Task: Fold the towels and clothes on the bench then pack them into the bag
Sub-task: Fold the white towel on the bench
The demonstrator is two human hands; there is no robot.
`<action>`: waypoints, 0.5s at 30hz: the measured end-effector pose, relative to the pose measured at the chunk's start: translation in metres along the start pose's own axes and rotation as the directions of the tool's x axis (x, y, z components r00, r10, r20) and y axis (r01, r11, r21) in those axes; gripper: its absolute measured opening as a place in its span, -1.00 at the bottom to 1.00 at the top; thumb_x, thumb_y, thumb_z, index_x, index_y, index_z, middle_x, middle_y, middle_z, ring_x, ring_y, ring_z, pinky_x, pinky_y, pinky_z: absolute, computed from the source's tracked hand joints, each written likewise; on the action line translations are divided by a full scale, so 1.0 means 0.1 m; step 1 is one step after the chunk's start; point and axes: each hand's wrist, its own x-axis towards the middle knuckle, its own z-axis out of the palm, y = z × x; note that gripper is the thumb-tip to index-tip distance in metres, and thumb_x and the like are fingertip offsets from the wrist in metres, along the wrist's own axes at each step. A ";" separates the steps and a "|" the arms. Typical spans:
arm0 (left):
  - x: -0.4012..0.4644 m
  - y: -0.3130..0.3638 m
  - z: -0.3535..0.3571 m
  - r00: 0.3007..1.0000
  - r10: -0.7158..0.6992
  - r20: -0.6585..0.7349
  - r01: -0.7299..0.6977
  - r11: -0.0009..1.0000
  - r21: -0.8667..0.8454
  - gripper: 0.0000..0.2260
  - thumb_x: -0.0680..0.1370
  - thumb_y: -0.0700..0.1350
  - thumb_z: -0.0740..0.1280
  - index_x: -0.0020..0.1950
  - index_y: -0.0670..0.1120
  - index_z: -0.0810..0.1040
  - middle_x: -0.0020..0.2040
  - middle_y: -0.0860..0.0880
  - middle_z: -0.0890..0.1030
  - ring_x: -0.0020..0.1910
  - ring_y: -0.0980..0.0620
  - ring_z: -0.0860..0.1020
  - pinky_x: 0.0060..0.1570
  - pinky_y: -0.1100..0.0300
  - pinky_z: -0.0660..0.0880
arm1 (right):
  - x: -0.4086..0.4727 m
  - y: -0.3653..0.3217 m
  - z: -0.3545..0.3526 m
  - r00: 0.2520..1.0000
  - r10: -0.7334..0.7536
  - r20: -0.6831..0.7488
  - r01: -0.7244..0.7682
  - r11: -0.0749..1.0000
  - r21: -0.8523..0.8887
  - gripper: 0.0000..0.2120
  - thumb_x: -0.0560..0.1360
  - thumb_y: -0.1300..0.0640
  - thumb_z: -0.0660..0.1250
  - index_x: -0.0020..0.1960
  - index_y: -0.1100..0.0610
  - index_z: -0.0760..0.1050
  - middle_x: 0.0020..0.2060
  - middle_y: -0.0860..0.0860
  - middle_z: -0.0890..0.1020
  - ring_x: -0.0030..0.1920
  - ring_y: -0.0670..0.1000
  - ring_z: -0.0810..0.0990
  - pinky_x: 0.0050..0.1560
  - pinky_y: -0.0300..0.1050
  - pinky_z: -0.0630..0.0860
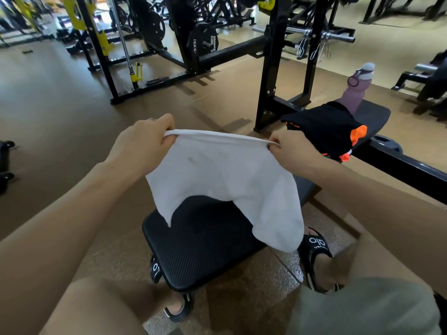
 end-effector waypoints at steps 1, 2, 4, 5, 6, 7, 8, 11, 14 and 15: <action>-0.01 -0.03 -0.01 1.000 -0.003 0.006 0.003 1.000 0.031 -0.85 0.70 0.01 0.15 -0.02 -0.02 0.37 -0.26 -0.03 0.47 -0.33 -0.09 0.47 -0.35 0.01 0.41 | 0.01 0.03 -0.03 1.000 0.027 0.010 -0.026 1.000 -0.011 -0.78 0.62 0.17 0.18 -0.13 0.22 0.51 -0.26 0.10 0.55 -0.22 0.10 0.50 -0.26 -0.02 0.39; -0.02 -0.06 -0.01 0.999 -0.014 0.030 0.012 0.997 0.070 -0.84 0.70 0.01 0.13 -0.02 -0.02 0.36 -0.27 -0.03 0.47 -0.34 -0.08 0.47 -0.36 0.04 0.37 | 0.02 0.05 -0.05 0.998 0.051 0.021 -0.051 0.999 -0.010 -0.77 0.62 0.17 0.17 -0.18 0.19 0.47 -0.31 0.08 0.51 -0.26 0.09 0.47 -0.31 -0.04 0.35; -0.07 -0.06 0.01 0.987 -0.066 0.149 0.039 0.984 0.174 -0.84 0.70 -0.01 0.11 -0.03 -0.02 0.34 -0.25 -0.03 0.48 -0.33 -0.04 0.46 -0.34 0.07 0.34 | 0.03 0.04 -0.09 0.997 0.074 0.025 -0.075 0.997 0.035 -0.75 0.60 0.17 0.17 -0.23 0.20 0.45 -0.34 0.08 0.49 -0.28 0.08 0.45 -0.33 -0.05 0.32; -0.09 -0.04 0.06 0.966 -0.105 0.236 0.051 0.973 0.224 -0.86 0.70 -0.03 0.12 -0.02 -0.03 0.33 -0.21 -0.03 0.49 -0.30 -0.02 0.46 -0.30 0.06 0.37 | 0.03 0.00 -0.11 0.998 0.068 0.019 -0.069 0.995 0.067 -0.75 0.60 0.17 0.18 -0.20 0.24 0.49 -0.31 0.11 0.52 -0.27 0.08 0.46 -0.31 -0.05 0.33; -0.12 0.02 0.11 0.940 -0.138 0.313 0.058 0.966 0.251 -0.89 0.67 -0.04 0.15 0.00 -0.04 0.33 -0.15 -0.04 0.50 -0.25 -0.01 0.47 -0.24 0.04 0.42 | 0.03 -0.07 -0.12 0.999 0.051 0.013 -0.052 0.994 0.098 -0.75 0.60 0.18 0.18 -0.16 0.27 0.52 -0.27 0.14 0.55 -0.26 0.08 0.47 -0.29 -0.05 0.35; -0.16 0.11 0.19 0.919 -0.150 0.364 0.065 0.970 0.236 -0.87 0.64 -0.01 0.21 0.03 -0.05 0.33 -0.09 -0.05 0.50 -0.20 -0.02 0.48 -0.18 0.03 0.46 | 0.02 -0.16 -0.13 1.000 0.023 0.009 -0.024 0.992 0.123 -0.76 0.60 0.17 0.18 -0.13 0.27 0.54 -0.24 0.15 0.57 -0.23 0.08 0.49 -0.27 -0.04 0.35; -0.19 0.22 0.27 0.916 -0.128 0.381 0.071 0.985 0.159 -0.78 0.60 0.04 0.28 0.06 -0.05 0.32 -0.05 -0.04 0.50 -0.16 -0.02 0.49 -0.15 0.02 0.48 | 0.00 -0.27 -0.13 1.000 -0.011 0.009 0.010 0.990 0.143 -0.77 0.60 0.16 0.18 -0.14 0.22 0.53 -0.23 0.12 0.56 -0.20 0.08 0.49 -0.25 -0.04 0.35; -0.24 0.64 0.44 0.961 -0.050 0.274 0.145 0.930 -0.339 -0.62 0.54 0.17 0.37 0.12 -0.04 0.32 -0.01 0.03 0.50 -0.09 0.04 0.51 -0.12 0.04 0.51 | -0.10 -0.59 -0.09 0.989 -0.145 -0.007 0.145 0.978 0.152 -0.77 0.60 0.17 0.19 -0.23 0.09 0.38 -0.27 0.04 0.49 -0.22 0.05 0.44 -0.25 -0.03 0.30; -0.15 0.92 0.48 0.997 -0.028 0.077 0.061 0.876 -0.478 -0.80 0.62 0.00 0.29 -0.02 -0.09 0.34 -0.15 0.00 0.49 -0.22 0.06 0.45 -0.27 0.09 0.39 | -0.18 -0.72 -0.02 0.975 -0.213 -0.065 0.221 0.961 0.165 -0.81 0.60 0.17 0.20 -0.18 0.17 0.39 -0.35 0.00 0.45 -0.33 -0.04 0.38 -0.31 -0.09 0.26; -0.13 0.94 0.49 0.999 -0.020 0.044 0.039 0.877 -0.478 -0.84 0.64 -0.06 0.24 -0.06 -0.10 0.33 -0.20 -0.01 0.47 -0.28 0.04 0.41 -0.30 0.09 0.33 | -0.19 -0.72 0.00 0.974 -0.213 -0.079 0.224 0.960 0.170 -0.81 0.61 0.15 0.20 -0.18 0.16 0.40 -0.36 -0.02 0.44 -0.35 -0.08 0.38 -0.34 -0.14 0.25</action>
